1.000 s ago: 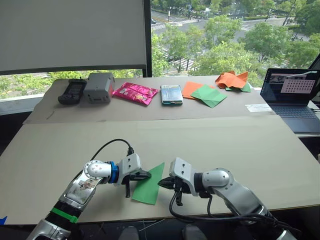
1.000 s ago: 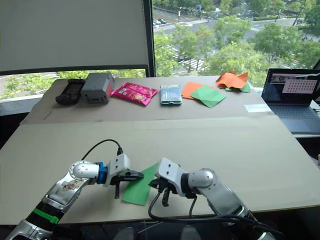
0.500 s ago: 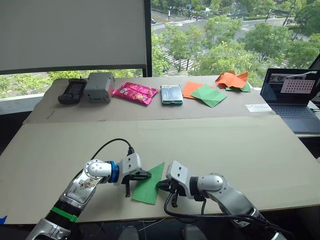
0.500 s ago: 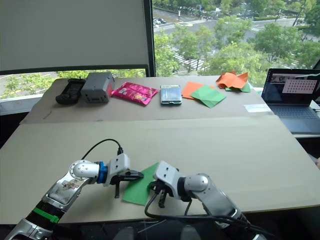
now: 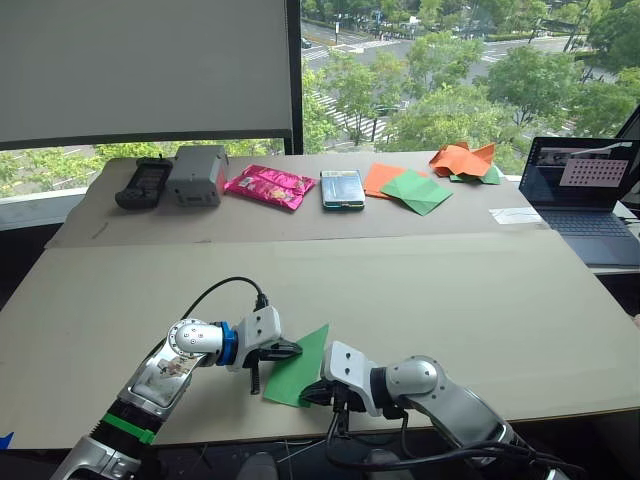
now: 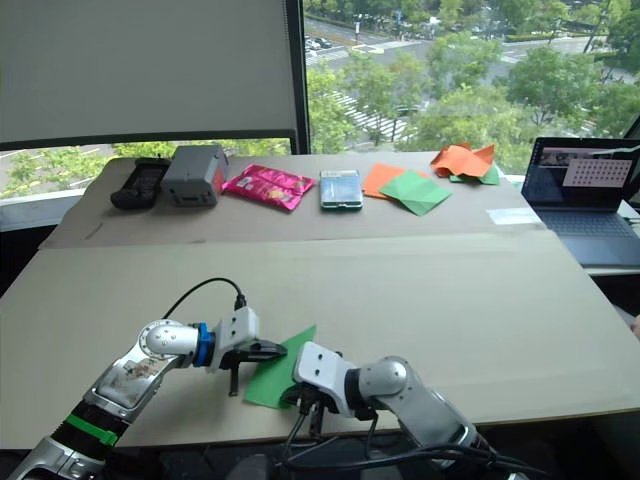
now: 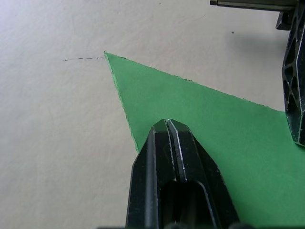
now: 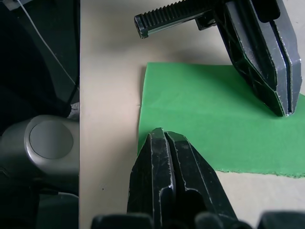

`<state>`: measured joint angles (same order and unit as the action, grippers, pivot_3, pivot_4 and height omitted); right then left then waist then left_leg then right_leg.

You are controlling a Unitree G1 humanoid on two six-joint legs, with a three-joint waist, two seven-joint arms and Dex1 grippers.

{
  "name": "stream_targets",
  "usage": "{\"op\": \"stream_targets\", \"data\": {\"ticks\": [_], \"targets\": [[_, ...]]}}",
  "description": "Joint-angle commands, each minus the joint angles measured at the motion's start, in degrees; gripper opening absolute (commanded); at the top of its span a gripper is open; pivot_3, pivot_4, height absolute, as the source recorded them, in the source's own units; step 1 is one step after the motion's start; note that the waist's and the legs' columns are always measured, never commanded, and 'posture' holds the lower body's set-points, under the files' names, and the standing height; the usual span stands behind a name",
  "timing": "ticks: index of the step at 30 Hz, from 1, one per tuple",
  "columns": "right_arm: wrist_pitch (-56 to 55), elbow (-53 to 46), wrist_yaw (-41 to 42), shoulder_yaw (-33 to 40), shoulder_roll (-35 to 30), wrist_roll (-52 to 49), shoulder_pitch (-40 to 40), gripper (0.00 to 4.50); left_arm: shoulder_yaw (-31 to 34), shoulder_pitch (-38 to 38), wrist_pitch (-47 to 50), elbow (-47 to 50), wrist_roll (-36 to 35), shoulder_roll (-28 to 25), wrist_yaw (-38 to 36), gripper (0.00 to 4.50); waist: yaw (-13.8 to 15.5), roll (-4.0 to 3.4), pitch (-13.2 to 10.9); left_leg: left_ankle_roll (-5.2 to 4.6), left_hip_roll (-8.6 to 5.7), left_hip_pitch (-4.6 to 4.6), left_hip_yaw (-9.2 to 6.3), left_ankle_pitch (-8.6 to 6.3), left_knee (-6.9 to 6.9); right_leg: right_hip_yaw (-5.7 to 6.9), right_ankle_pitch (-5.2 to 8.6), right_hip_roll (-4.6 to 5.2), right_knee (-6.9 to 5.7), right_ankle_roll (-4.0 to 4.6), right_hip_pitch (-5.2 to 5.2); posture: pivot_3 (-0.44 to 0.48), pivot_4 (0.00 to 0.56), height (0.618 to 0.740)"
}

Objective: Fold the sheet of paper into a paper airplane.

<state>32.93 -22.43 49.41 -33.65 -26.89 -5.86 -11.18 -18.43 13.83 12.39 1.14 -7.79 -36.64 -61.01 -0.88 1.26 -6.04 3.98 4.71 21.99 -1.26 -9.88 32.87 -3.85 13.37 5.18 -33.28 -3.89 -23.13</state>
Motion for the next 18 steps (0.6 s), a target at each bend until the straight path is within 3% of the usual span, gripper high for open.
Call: {"op": "stream_targets", "data": {"ticks": [1, 7, 12, 16, 18], "targets": [[1.1, -0.9, 1.2, -0.9, -1.0, -0.5, 0.2, 0.00, -3.0, -1.6, 1.5, -4.0, 3.6, -1.0, -0.7, 0.03, 0.0, 0.00, 0.0, 0.00, 0.00, 0.00, 0.00, 0.00, 0.00, 0.00, 0.00, 0.00, 0.00, 0.00, 0.00, 0.000, 0.150, 0.718], [2.1, -2.1, -0.1, 1.8, -0.3, -1.6, 0.2, 0.00, -3.2, -1.2, 1.2, -4.7, 3.6, -0.8, -0.8, 0.03, 0.0, 0.01, 0.0, 0.01, 0.00, 0.00, -0.01, -0.01, 0.02, 0.00, 0.00, 0.01, 0.00, 0.00, -0.01, 0.000, 0.150, 0.718], [5.1, -7.8, -4.3, 13.5, 2.7, -8.7, 0.2, 0.00, -1.9, 0.3, 1.0, -4.7, 3.2, 0.1, 0.6, 0.03, 0.1, 0.01, -0.1, 0.02, -0.01, 0.03, -0.01, -0.01, 0.07, 0.00, 0.00, 0.01, 0.00, 0.00, -0.03, 0.000, 0.150, 0.718], [10.5, -15.5, -6.8, 22.5, 3.0, -15.8, 1.6, 0.00, 4.2, 1.1, 3.2, 1.6, -2.5, -2.4, -1.4, 0.03, 0.1, 0.11, -0.3, 0.02, -0.01, 0.08, -0.02, -0.01, 0.06, 0.00, 0.00, -0.01, 0.01, 0.00, -0.06, 0.000, 0.150, 0.718], [12.6, -17.9, -8.2, 24.8, 2.7, -17.8, 2.2, 0.00, 7.8, 2.9, 5.9, 3.9, -7.0, -3.7, -3.4, 0.54, 0.0, 0.13, -0.5, 0.02, 0.00, 0.13, -0.10, -0.01, 0.01, 0.01, 0.00, -0.04, 0.01, 0.00, -0.15, 0.000, 0.150, 0.718]]}}
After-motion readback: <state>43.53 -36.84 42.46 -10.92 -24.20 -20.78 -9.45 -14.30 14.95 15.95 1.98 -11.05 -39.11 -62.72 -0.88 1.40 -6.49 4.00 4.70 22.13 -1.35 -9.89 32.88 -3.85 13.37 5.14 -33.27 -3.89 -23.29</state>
